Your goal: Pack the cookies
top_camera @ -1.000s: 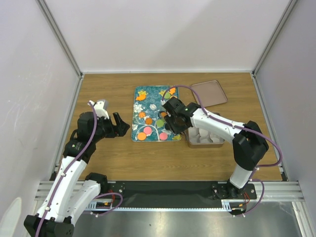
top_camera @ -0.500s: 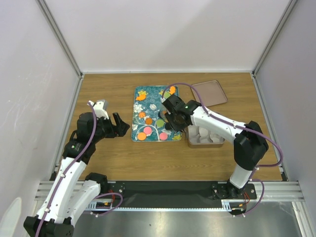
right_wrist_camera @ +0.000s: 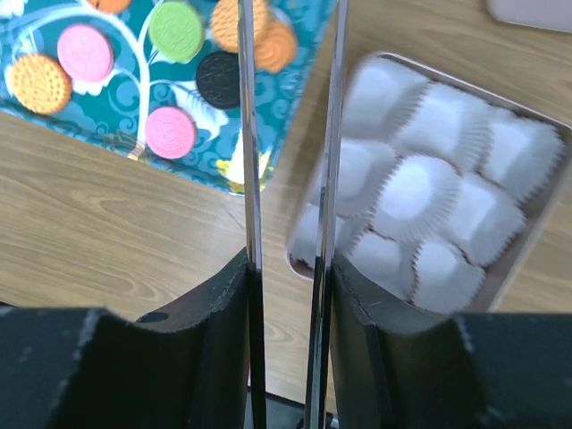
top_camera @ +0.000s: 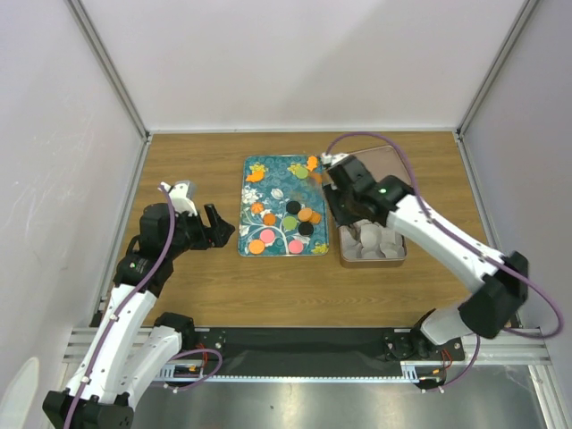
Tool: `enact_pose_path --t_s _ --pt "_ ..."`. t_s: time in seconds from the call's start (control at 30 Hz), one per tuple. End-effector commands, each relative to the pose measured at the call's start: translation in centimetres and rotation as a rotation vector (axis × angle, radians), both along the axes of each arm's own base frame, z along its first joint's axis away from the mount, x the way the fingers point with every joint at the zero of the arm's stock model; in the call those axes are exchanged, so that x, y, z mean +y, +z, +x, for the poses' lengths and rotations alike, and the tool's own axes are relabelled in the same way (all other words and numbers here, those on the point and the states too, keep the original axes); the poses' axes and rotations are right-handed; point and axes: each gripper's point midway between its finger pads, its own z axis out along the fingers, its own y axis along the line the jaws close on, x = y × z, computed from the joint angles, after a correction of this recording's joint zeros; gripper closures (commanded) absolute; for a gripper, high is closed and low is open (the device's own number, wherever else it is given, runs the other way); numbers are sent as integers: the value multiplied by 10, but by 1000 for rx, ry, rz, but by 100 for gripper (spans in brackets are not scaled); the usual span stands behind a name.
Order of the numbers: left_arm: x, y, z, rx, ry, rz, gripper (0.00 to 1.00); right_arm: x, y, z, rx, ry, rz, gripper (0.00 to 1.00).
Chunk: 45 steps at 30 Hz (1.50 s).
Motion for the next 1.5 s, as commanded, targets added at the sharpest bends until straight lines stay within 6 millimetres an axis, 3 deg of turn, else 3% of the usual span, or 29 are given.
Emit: enact_pose_path --t_s 0.0,0.23,0.5,0.9,1.47 --pt "-3 4 4 -27 -17 5 16 -36 19 -16 -26 -93 9 72" --pt "-6 1 4 -15 -27 6 16 -85 8 -46 19 -204 36 71" --pt "-8 -1 3 -7 -35 12 16 -84 -15 -59 78 -199 44 71" --pt "-9 -2 3 -5 -33 16 16 -74 -45 -52 134 -187 33 70" --pt "-10 -2 1 -8 -40 21 16 -74 -57 -44 150 -211 15 63"
